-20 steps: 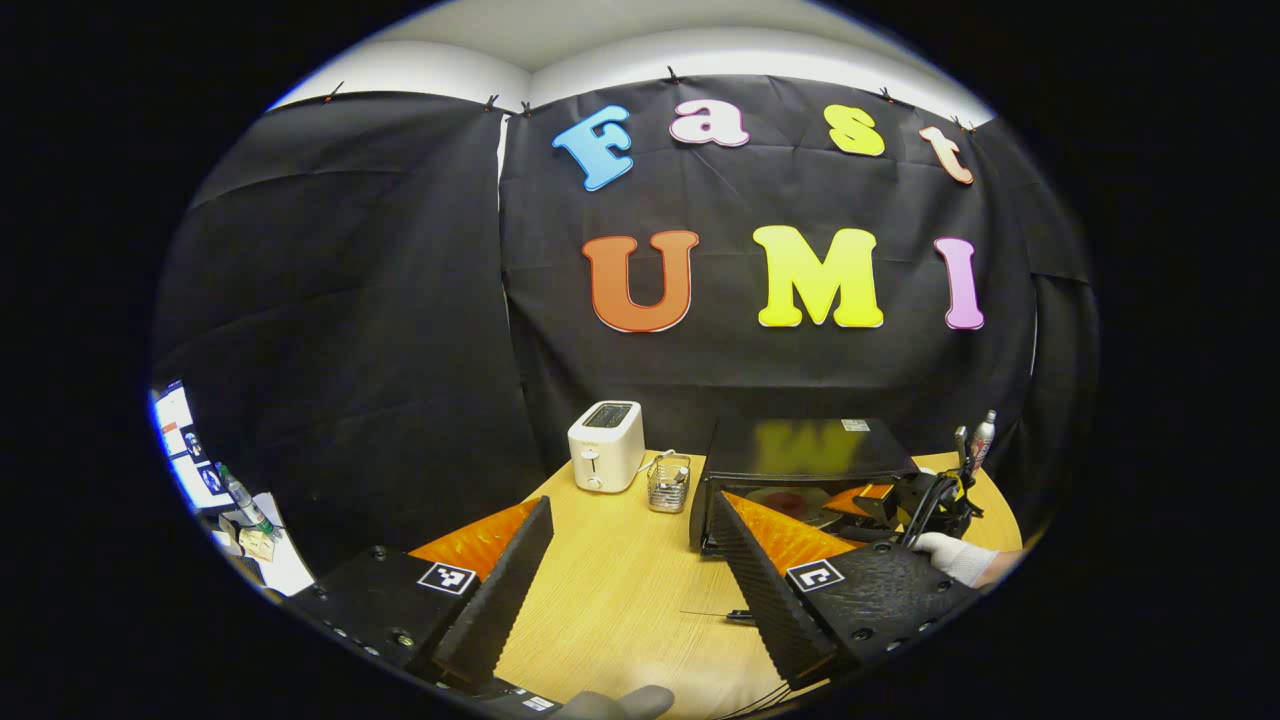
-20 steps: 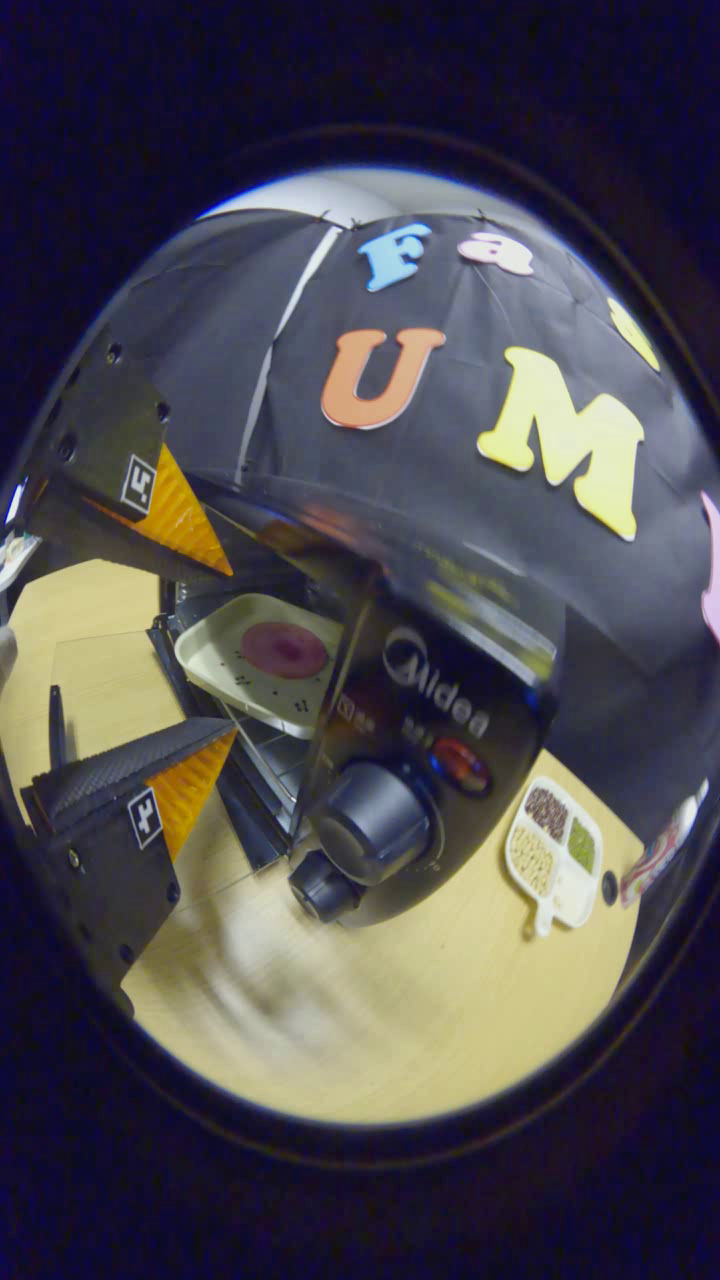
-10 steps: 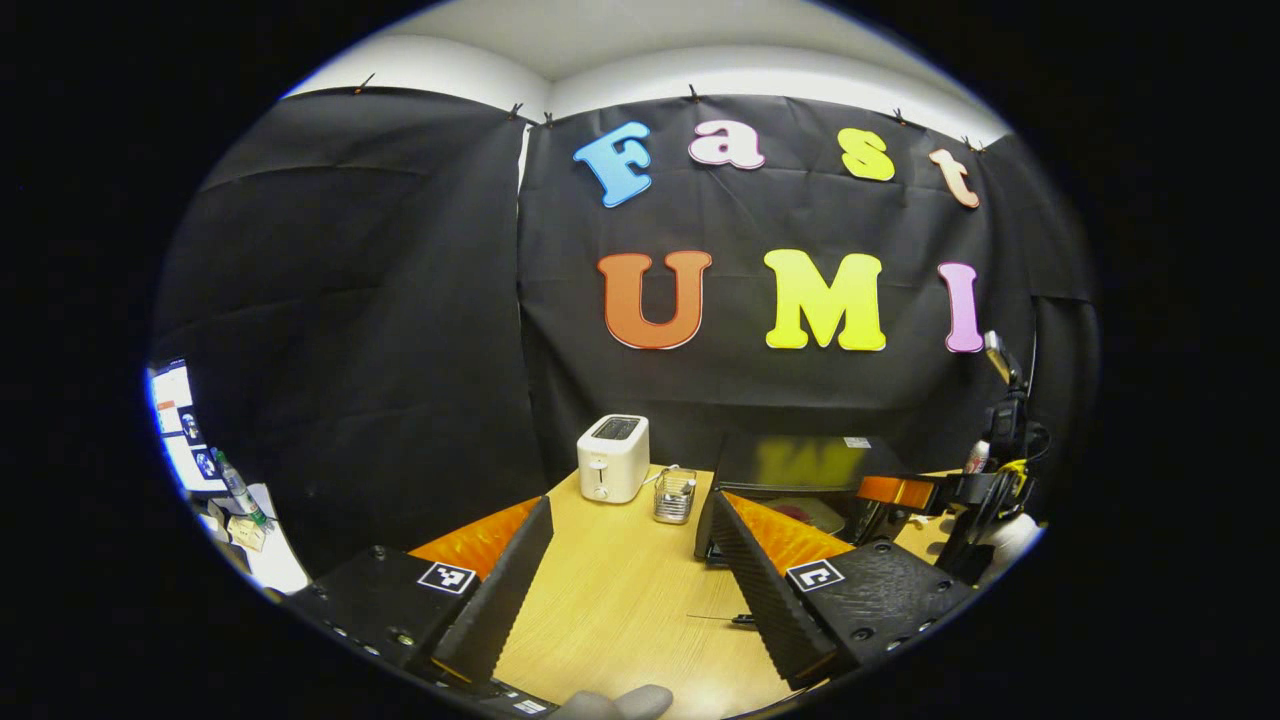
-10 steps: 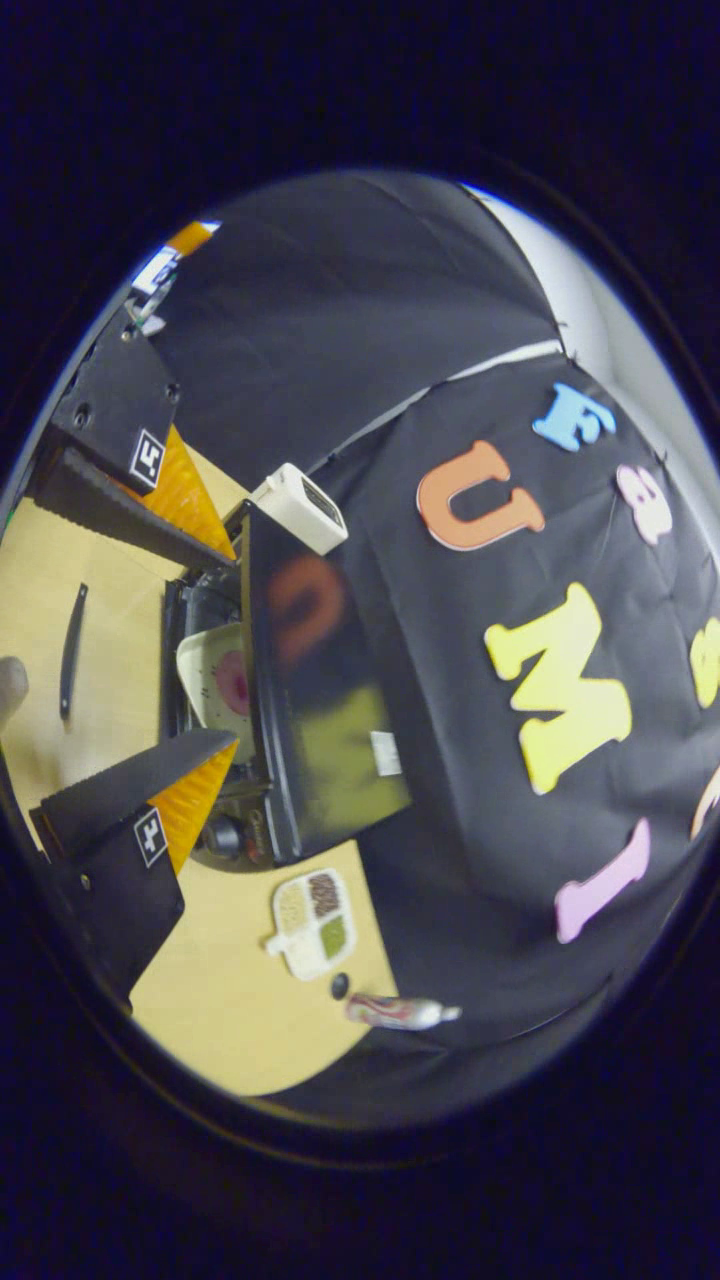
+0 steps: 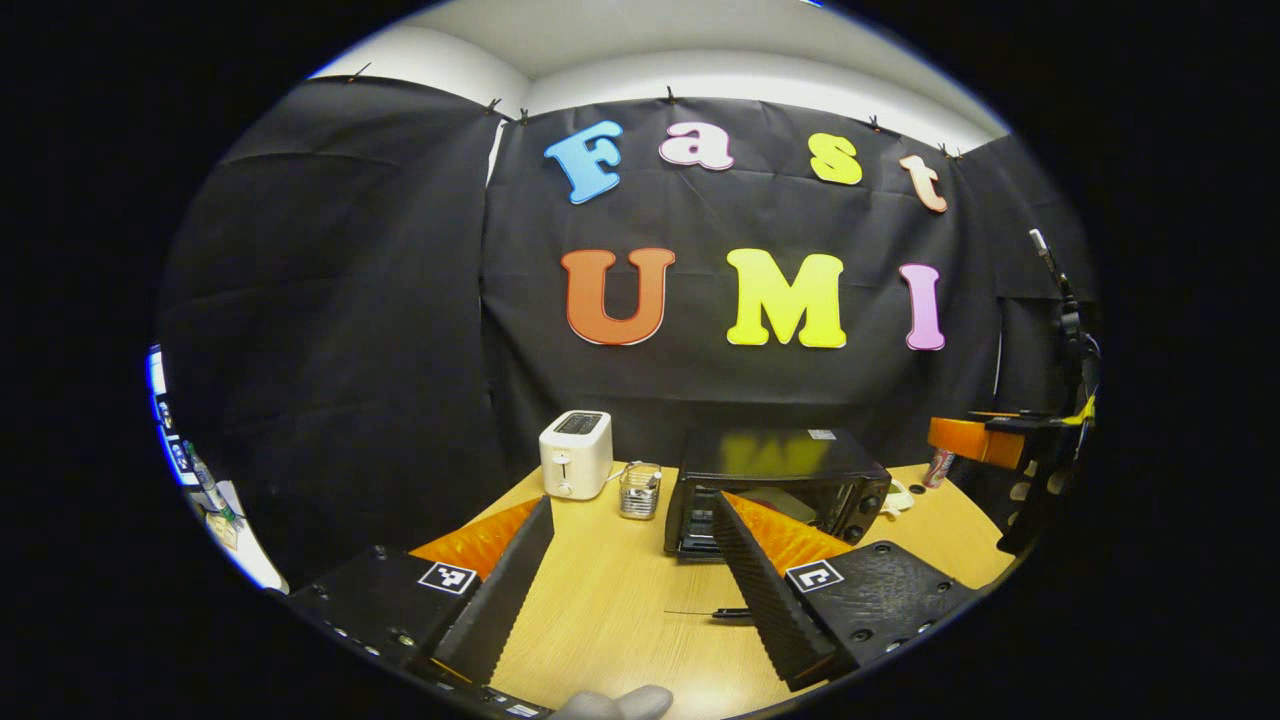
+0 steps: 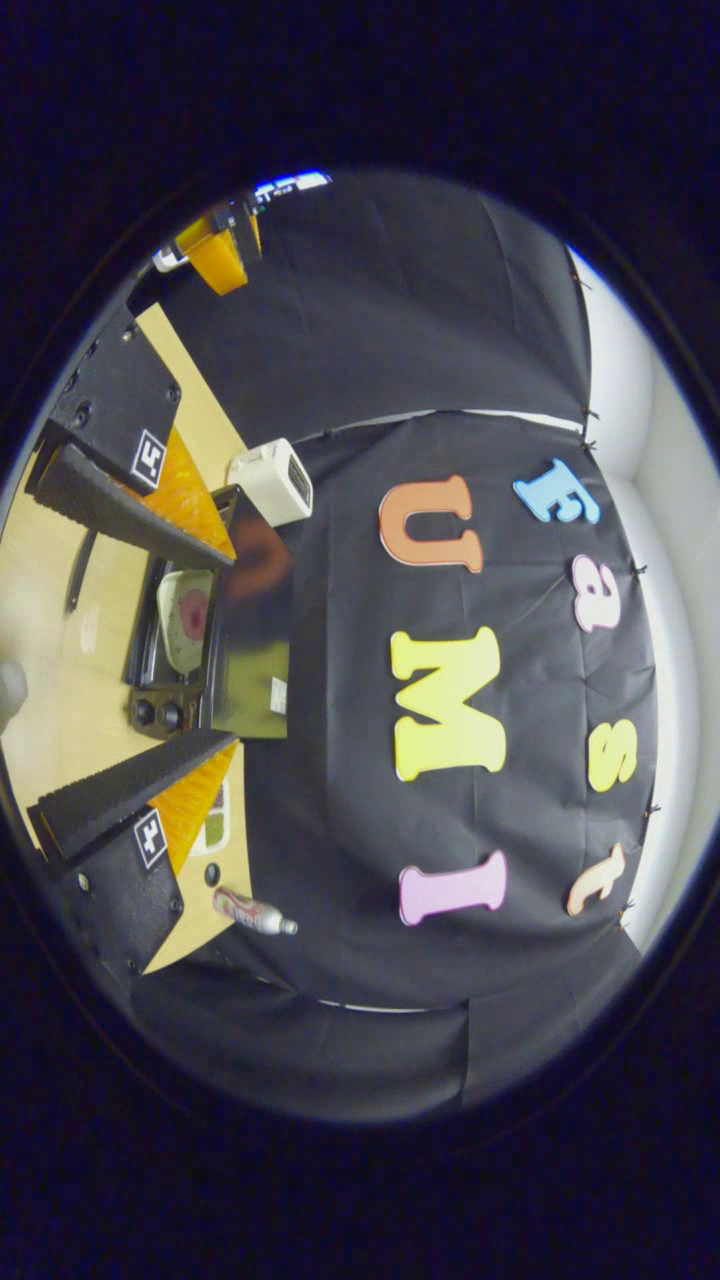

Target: Open the electric oven with the left hand, put the food in, and close the electric oven.

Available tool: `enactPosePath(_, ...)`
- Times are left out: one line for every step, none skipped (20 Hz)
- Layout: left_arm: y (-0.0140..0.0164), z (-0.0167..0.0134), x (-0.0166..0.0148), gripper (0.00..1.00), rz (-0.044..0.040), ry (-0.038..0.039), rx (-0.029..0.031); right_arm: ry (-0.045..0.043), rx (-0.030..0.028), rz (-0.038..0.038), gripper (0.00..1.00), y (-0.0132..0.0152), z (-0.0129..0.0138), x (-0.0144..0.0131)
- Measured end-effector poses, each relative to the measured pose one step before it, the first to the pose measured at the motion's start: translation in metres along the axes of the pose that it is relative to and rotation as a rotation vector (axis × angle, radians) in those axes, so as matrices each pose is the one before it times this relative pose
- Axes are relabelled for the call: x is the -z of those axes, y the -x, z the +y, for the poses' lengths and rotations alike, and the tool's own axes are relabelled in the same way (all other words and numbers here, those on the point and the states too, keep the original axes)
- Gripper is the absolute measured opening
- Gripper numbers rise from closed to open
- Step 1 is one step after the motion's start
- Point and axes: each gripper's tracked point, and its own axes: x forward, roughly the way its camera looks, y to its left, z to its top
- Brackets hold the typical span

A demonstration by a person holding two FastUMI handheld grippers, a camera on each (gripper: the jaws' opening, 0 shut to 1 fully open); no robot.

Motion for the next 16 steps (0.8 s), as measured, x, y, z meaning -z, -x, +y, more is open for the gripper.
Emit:
enactPosePath(-0.00141, -0.00443, 0.00058, 0.96, -0.00049, 0.00126, 0.02149, 0.00443, 0.03467, -0.00914, 0.96, 0.00912, -0.01156, -0.00321)
enactPosePath(-0.00266, -0.00491, 0.0025, 0.97, -0.00545, 0.0007, 0.02211, 0.01126, 0.02791, -0.00837, 0.96, 0.00716, -0.00946, -0.00238)
enactPosePath(-0.00237, -0.00462, 0.00323, 0.97, 0.00435, -0.00169, 0.02122, 0.01138, 0.02737, -0.0054, 0.96, 0.00692, -0.01106, 0.00324)
enactPosePath(-0.0023, -0.00487, 0.00681, 0.96, 0.00661, -0.00678, 0.01908, 0.00023, 0.02637, -0.00151, 0.95, 0.0061, -0.00852, 0.00094)
enactPosePath(-0.00281, -0.00418, 0.00576, 0.96, 0.00821, -0.00541, 0.01653, -0.00264, 0.01718, -0.00108, 0.96, 0.00603, -0.00479, 0.00134)
enactPosePath(-0.00159, -0.00478, 0.00258, 0.96, 0.01008, -0.00332, 0.01602, -0.00654, 0.01769, -0.00009, 1.0, 0.00521, -0.00544, -0.001)
enactPosePath(-0.00252, -0.00375, 0.00232, 0.96, 0.002, -0.00593, 0.01254, -0.00177, 0.01482, -0.00401, 1.0, 0.00598, -0.0059, -0.0014)
enactPosePath(-0.00239, -0.00446, 0.00371, 0.96, 0.00285, -0.00806, 0.01309, -0.00214, 0.01473, 0.00036, 0.96, 0.00311, -0.0046, 0.00011)
enactPosePath(-0.00187, -0.00474, 0.00444, 0.96, 0.00574, -0.00615, 0.00999, -0.00449, 0.01095, 0.00116, 0.96, 0.00324, -0.00422, 0.00079)
enactPosePath(-0.00187, -0.00531, 0.00597, 0.96, 0.0047, -0.00767, 0.01444, -0.0061, 0.00508, 0.0017, 1.0, 0.00314, -0.00216, -0.00044)
enactPosePath(-0.00185, -0.00557, 0.00693, 0.96, 0.0107, -0.00449, 0.01276, -0.00738, 0.00859, 0.00467, 0.96, 0.00493, -0.00374, 0.0)
enactPosePath(-0.00242, -0.00524, 0.00729, 0.96, 0.01215, -0.00627, 0.01209, -0.00401, 0.00663, 0.00251, 1.0, 0.00344, -0.00264, -0.00165)
enactPosePath(-0.00265, -0.00603, 0.01009, 0.96, 0.01706, -0.00413, 0.01094, -0.00097, 0.00836, 0.0021, 0.96, 0.00329, -0.00393, -0.00112)
enactPosePath(-0.00172, -0.00432, 0.00975, 0.97, 0.01404, -0.00192, 0.00768, 0.00414, 0.00532, 0.00125, 0.96, 0.00188, -0.00347, -0.00093)
enactPosePath(-0.00328, -0.00451, 0.00938, 0.97, 0.01717, -0.00006, 0.01023, 0.00432, 0.00394, 0.00577, 0.96, 0.00222, -0.00177, 0.00187)
enactPosePath(-0.00306, -0.00663, 0.01182, 0.96, 0.02168, 0.00309, 0.00852, 0.002, 0.00298, 0.00362, 0.96, 0.00189, -0.00202, 0.00017)
